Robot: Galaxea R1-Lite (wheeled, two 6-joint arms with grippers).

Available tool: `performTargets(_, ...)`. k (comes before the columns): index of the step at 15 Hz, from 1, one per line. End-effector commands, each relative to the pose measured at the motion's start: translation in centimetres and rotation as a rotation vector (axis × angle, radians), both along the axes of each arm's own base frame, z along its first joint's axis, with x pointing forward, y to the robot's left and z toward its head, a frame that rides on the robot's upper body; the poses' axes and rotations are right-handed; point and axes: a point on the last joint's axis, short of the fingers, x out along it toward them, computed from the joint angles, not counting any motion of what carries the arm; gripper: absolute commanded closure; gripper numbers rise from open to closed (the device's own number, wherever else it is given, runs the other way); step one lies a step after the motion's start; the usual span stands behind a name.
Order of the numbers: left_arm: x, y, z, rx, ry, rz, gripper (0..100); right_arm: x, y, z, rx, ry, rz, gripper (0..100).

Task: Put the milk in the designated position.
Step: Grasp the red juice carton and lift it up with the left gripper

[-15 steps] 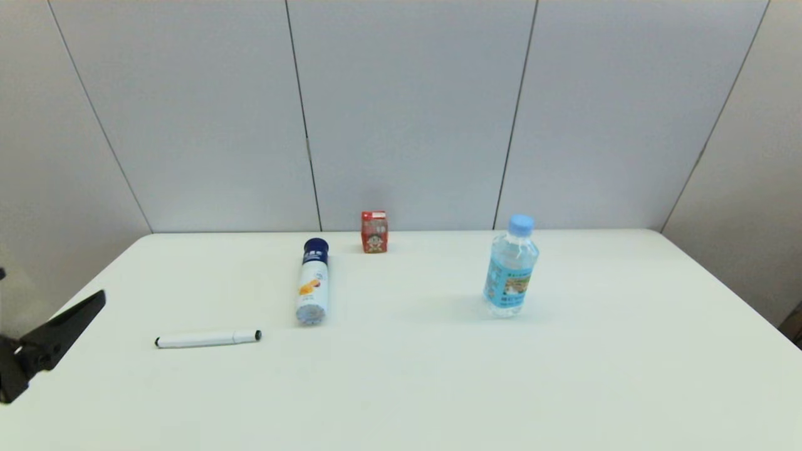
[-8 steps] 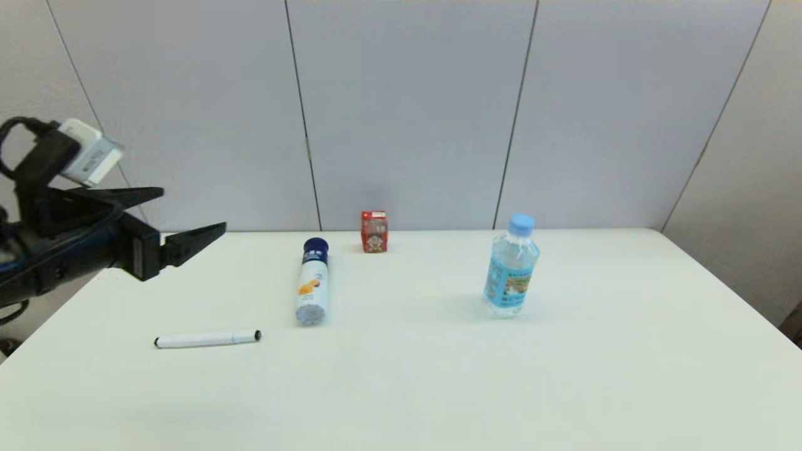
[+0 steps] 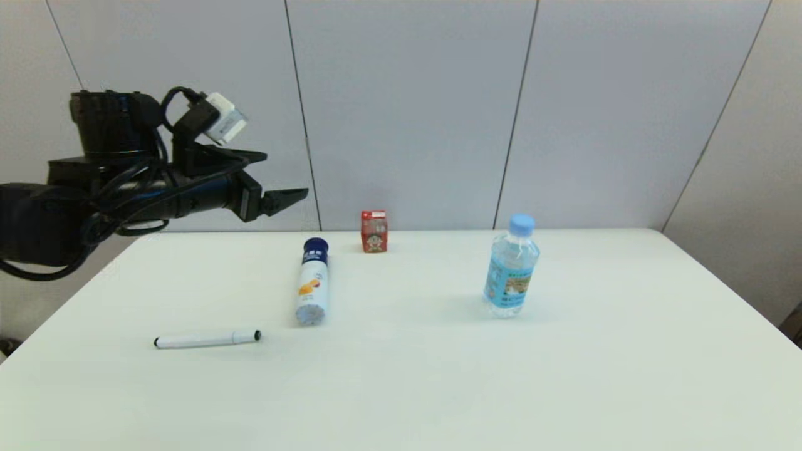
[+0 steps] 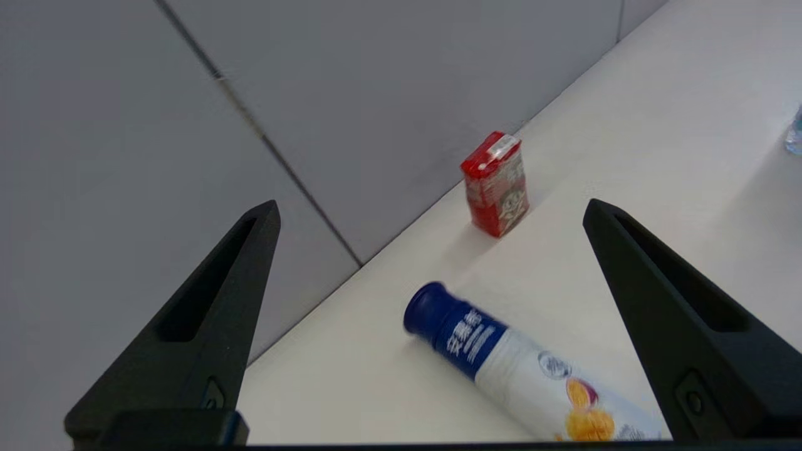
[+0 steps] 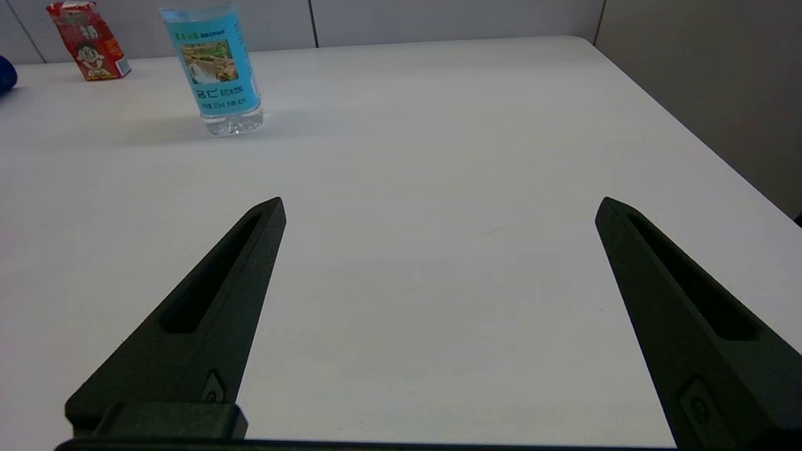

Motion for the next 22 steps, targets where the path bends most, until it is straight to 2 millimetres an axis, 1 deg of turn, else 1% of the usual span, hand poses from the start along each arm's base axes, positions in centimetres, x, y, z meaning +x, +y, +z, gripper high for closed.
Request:
performTargets(1,3.9,-4.0,-4.4,0.034,0.102,-0.11,0,0.0,0.0,0.0,0.0,0.002,0.001,0)
performTargets(2,4.3,-4.6,-4.8,0.047,0.114,-0.124,0,0.0,0.0,0.0,0.0,0.002,0.0,0)
performTargets(4,5.8,-5.4,-5.7,0.072,0.105,-0.142,0,0.0,0.0,0.0,0.0,0.002,0.0,0)
performTargets(8,8.1,-6.6,-6.8,0.069,0.103,-0.153,0,0.0,0.0,0.0,0.0,0.002,0.0,0)
performTargets(10,9.1,-7.0,-7.9,0.077,0.135,-0.156,0,0.0,0.0,0.0,0.0,0.002,0.001,0)
performTargets(13,10.5,-7.4,-8.9,0.08,0.159,-0.158,0,0.0,0.0,0.0,0.0,0.002,0.0,0)
performTargets(16,11.7,-7.7,-10.3,0.081,0.179,-0.154,0,0.0,0.0,0.0,0.0,0.002,0.001,0)
performTargets(22,13.8,-8.5,-11.8,0.073,0.167,-0.158,0,0.0,0.0,0.0,0.0,0.002,0.001,0)
